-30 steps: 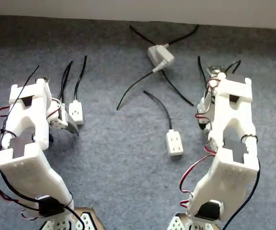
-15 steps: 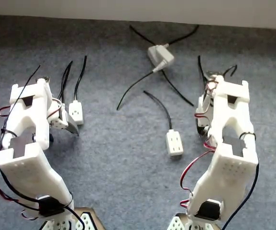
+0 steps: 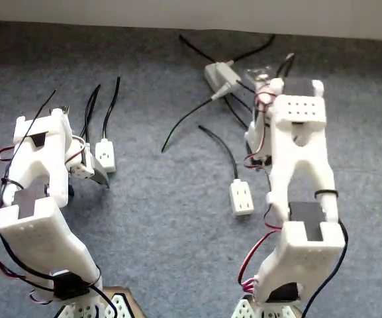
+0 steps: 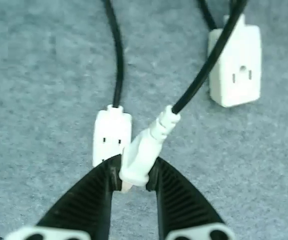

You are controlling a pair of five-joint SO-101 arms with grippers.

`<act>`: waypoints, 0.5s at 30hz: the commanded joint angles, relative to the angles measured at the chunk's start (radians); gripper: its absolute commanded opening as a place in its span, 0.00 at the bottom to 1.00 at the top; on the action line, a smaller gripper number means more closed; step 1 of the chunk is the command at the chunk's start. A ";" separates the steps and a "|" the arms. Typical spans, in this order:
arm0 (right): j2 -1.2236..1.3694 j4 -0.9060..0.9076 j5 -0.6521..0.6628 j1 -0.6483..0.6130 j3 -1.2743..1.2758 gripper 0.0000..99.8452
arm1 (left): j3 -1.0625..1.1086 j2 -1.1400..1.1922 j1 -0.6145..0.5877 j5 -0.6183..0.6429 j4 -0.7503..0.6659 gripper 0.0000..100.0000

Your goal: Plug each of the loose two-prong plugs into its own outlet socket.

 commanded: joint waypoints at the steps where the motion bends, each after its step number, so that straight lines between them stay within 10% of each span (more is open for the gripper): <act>1: -0.125 0.045 0.052 -0.165 0.081 0.01 | 0.001 -0.015 0.022 0.005 -0.008 0.31; 15: -0.145 -0.153 0.058 -0.605 0.424 0.05 | 0.001 -0.015 0.022 0.005 -0.008 0.31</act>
